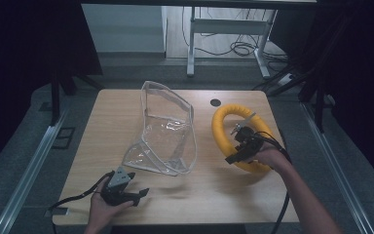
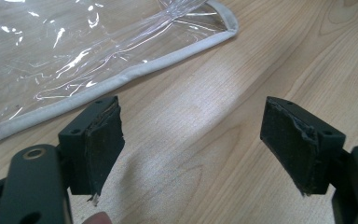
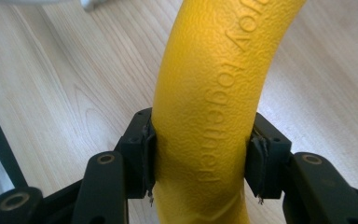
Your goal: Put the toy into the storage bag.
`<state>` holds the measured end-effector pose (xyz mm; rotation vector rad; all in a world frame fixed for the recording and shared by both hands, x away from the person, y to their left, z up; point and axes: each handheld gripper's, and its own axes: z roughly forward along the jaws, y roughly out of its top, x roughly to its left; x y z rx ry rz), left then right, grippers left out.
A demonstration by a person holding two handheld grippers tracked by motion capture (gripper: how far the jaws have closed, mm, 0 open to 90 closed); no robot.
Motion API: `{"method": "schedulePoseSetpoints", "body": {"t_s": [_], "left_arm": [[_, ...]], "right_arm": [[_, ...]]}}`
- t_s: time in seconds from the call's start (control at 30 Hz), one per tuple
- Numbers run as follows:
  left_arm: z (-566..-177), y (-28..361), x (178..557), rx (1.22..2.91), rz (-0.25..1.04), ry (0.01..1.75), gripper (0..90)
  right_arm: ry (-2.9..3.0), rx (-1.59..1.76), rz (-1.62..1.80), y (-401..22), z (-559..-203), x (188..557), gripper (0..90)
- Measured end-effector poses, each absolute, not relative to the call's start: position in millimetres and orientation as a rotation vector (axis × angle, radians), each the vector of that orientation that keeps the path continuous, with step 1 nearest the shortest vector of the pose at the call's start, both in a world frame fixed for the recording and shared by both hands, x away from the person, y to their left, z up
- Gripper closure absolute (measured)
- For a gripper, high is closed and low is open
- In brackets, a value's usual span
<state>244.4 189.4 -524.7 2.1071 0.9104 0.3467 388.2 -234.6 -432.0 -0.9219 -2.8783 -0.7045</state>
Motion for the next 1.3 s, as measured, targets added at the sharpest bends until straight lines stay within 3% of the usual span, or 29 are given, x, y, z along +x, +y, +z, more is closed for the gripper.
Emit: {"method": "schedulePoseSetpoints", "body": {"t_s": [0.6, 1.3], "left_arm": [[-525, 189, 244, 2.108, 0.347, 0.910, 21.0], [-525, 189, 244, 2.110, 0.351, 0.907, 21.1]], "right_arm": [[-2.828, -0.958, -1.013, -246, -391, 385, 51.0], [-2.790, -0.958, -1.270, -247, -368, 382, 50.8]]}}
